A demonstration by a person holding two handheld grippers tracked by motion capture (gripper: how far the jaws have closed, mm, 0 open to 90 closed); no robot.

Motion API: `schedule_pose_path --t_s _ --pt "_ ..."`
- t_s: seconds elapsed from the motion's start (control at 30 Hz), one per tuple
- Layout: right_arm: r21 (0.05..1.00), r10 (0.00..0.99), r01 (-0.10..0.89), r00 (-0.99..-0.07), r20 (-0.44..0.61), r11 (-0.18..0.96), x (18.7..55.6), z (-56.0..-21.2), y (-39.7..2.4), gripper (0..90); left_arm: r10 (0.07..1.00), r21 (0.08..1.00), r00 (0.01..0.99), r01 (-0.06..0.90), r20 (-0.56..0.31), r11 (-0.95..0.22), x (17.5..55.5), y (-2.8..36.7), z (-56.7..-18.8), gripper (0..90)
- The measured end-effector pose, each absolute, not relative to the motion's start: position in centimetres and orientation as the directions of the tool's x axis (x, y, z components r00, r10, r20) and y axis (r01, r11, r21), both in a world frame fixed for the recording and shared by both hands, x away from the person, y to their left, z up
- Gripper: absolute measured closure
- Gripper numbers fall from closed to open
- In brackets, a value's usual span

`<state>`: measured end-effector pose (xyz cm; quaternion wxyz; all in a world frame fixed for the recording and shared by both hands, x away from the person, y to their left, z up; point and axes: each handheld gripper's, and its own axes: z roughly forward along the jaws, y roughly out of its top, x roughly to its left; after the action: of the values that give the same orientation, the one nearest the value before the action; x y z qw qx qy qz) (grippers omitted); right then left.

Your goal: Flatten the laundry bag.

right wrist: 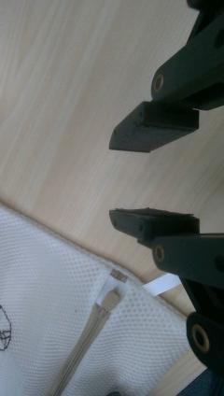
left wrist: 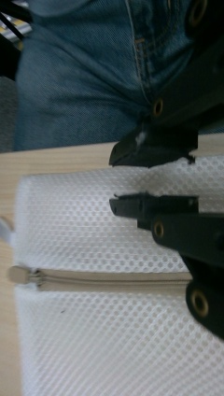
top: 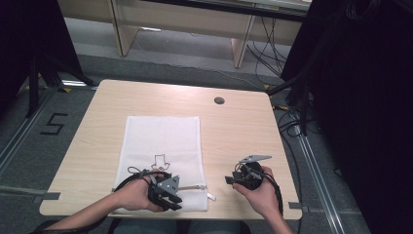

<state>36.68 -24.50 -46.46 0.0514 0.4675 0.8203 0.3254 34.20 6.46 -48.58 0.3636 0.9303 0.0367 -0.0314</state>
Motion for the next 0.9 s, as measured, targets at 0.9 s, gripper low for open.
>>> schedule_pose_path --t_s 0.9 --pt "0.481 0.776 0.725 -0.616 0.134 0.493 43.2 -47.6 -15.6 53.9 0.791 0.526 0.599 0.717 -0.127 -0.458 42.2 20.5 -48.6 51.0"
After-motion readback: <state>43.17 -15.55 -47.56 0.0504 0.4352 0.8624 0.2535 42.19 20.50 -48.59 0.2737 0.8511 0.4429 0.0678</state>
